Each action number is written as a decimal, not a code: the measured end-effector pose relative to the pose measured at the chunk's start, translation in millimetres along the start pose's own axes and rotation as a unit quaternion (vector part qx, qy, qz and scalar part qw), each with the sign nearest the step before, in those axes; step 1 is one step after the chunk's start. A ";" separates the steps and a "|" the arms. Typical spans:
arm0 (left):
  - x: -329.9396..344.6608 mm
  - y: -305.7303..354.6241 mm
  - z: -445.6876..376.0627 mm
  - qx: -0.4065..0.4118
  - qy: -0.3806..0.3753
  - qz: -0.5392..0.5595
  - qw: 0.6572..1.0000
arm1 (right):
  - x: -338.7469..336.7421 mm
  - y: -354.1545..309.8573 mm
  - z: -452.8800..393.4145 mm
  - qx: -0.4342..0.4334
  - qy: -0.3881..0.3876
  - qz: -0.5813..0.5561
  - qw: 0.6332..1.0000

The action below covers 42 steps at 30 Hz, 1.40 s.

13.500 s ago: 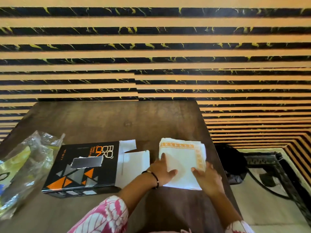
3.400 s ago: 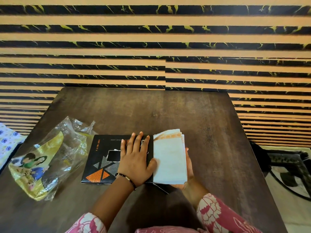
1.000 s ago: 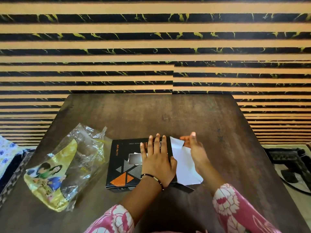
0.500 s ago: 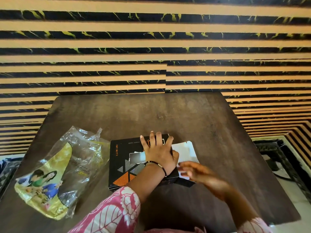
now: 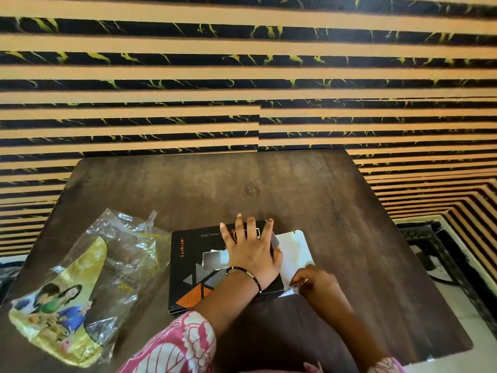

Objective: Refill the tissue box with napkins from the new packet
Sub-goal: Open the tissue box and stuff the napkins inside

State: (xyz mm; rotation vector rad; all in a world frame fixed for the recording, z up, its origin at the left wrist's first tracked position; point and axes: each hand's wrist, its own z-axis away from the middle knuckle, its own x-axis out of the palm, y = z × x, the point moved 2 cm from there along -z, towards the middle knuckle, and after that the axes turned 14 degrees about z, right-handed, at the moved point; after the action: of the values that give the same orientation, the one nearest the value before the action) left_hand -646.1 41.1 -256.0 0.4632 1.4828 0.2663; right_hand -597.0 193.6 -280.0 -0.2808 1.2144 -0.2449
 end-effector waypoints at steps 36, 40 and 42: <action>0.7 -4.6 10.4 0.044 -0.042 -0.021 0.998 | 6.5 -11.0 1.3 -0.002 0.212 -0.199 0.957; -0.2 -4.7 10.8 0.047 -0.044 -0.015 0.998 | 9.0 -19.1 2.7 -0.039 0.222 -0.223 0.948; 0.0 -5.5 11.1 0.045 -0.038 -0.006 0.998 | 10.8 -18.1 1.7 -0.037 0.218 -0.241 0.945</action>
State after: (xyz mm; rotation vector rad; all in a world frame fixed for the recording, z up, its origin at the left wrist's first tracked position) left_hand -635.7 34.8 -258.2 0.5314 1.4277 0.1706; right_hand -592.5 173.1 -282.8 -0.6143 1.5820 -0.7163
